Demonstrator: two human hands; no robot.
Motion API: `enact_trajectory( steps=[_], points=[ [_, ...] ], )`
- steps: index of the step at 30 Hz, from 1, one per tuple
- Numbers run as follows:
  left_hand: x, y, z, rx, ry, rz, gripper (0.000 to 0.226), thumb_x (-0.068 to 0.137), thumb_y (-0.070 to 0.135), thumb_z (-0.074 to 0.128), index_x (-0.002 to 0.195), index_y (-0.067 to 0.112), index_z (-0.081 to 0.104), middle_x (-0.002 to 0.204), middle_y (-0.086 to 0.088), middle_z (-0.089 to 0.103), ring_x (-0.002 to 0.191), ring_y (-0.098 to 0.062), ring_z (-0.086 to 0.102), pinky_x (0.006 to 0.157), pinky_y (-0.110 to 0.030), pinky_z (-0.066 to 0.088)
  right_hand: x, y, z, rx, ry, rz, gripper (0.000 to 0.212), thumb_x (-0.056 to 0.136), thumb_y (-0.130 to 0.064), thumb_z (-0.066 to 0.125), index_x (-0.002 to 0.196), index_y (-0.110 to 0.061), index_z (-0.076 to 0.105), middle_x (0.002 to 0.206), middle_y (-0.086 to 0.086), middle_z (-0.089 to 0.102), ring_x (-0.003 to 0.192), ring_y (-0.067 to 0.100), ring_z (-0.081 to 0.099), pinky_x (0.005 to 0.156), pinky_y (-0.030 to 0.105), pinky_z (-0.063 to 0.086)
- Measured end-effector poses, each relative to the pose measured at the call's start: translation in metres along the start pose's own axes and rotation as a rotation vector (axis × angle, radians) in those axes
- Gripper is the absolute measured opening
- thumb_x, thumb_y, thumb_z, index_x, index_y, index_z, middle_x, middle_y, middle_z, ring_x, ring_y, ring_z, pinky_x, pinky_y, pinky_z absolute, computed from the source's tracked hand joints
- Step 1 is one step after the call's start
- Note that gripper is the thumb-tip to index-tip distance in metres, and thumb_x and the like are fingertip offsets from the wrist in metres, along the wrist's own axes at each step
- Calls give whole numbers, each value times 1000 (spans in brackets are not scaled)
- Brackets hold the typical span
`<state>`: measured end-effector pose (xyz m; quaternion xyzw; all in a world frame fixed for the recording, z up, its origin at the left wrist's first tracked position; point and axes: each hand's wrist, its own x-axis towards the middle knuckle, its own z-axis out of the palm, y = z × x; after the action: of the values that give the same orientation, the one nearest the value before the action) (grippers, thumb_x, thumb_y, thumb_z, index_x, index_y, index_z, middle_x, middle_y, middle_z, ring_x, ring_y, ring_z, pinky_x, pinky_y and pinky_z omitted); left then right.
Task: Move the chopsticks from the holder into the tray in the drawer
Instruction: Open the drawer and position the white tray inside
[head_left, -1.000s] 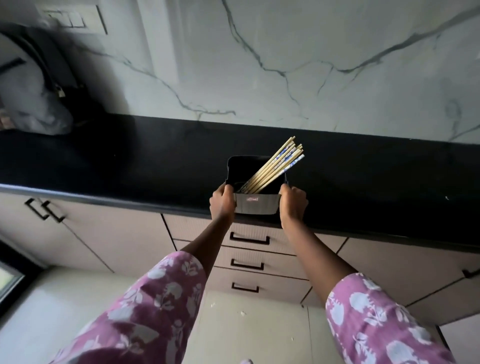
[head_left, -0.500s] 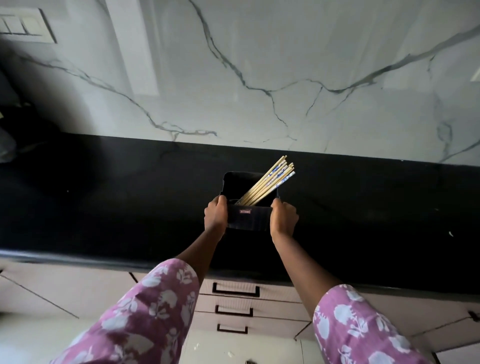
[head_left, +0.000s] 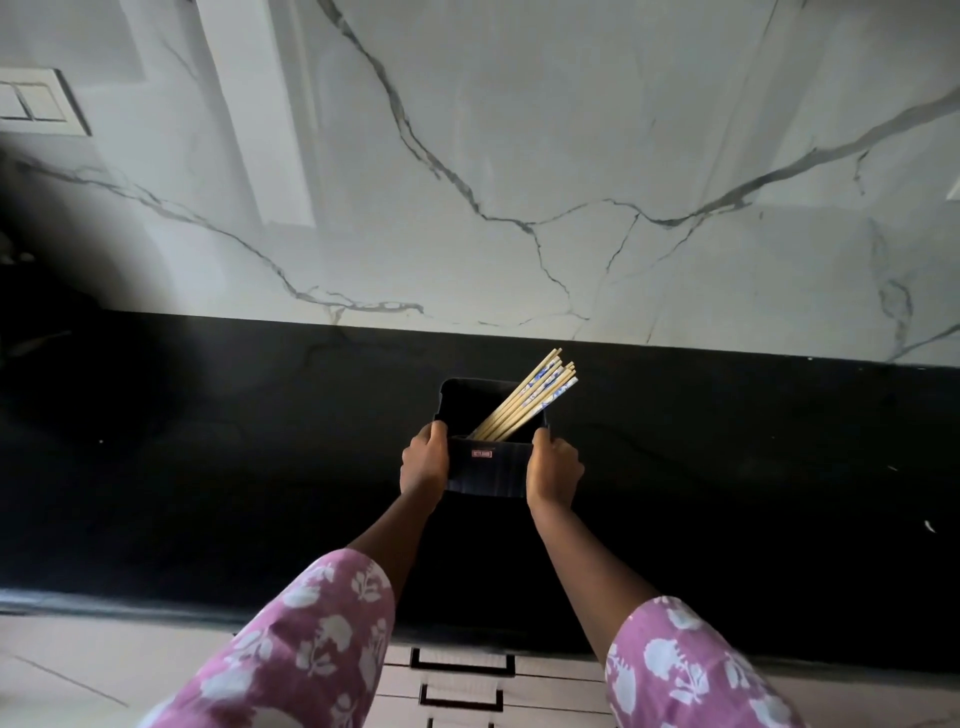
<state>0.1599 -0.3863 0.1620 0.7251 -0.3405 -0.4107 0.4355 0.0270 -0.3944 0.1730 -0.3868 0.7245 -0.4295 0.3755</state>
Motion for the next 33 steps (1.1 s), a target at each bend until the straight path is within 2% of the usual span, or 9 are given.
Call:
enact_trajectory(
  steps=[3,6,11,15,21,26,29,31,33],
  points=[
    [1,-4,0,23,9,18,48,94,51,32,121,22,58,123,-13,58,113,-32,54,102,-45,42,-4,3,-2,-22,-15,-12,39,96,-27,39,103,1,64,108,15,65,86,20,52,74,25,32],
    [-6,-8,-4,63,82,59,55,94,57,33,130,22,54,126,-11,58,118,-31,52,96,-38,39,-10,5,-7,-30,8,-57,40,97,-32,40,109,-2,63,114,15,65,104,26,59,83,30,41],
    [-41,-22,-15,78,263,115,44,96,48,36,119,19,61,110,-11,65,106,-31,58,81,-34,41,-41,30,-14,-80,94,-204,37,97,-32,43,115,-5,61,118,16,65,113,34,58,92,37,46],
    [-76,-60,-21,167,249,325,31,97,34,40,97,16,66,84,-7,66,85,-27,62,69,-31,43,-86,64,-22,-159,172,-534,30,91,-20,46,96,-3,70,91,13,75,84,31,71,70,32,54],
    [-131,-132,-26,407,132,611,39,91,34,42,75,10,67,66,-6,66,60,-23,62,52,-25,36,-143,142,-35,-483,19,-838,25,80,-23,48,70,-14,68,64,0,69,56,17,66,50,21,49],
    [-150,-191,-28,638,4,708,30,77,29,44,53,14,55,47,0,56,42,-23,57,36,-19,34,-162,200,-35,-755,-249,-708,12,70,-20,56,65,-16,66,58,-2,66,52,16,64,42,18,45],
    [-149,-209,-21,771,-123,561,30,84,31,42,82,17,69,82,-2,72,78,-23,69,56,-27,49,-154,228,-27,-893,-425,-605,19,64,-15,73,82,-12,70,76,4,72,69,21,71,54,24,56],
    [-136,-214,-10,840,-214,488,33,95,27,43,123,18,58,125,-1,61,120,-19,54,87,-31,46,-142,237,-19,-1006,-510,-562,37,54,-20,83,88,-10,72,82,5,73,78,19,72,66,23,59],
    [-122,-214,-2,883,-291,450,42,99,22,41,140,13,40,143,-4,45,135,-19,36,104,-28,33,-129,239,-9,-1082,-528,-566,49,47,-24,84,91,-6,74,87,6,75,85,19,73,77,24,58]
  ],
)
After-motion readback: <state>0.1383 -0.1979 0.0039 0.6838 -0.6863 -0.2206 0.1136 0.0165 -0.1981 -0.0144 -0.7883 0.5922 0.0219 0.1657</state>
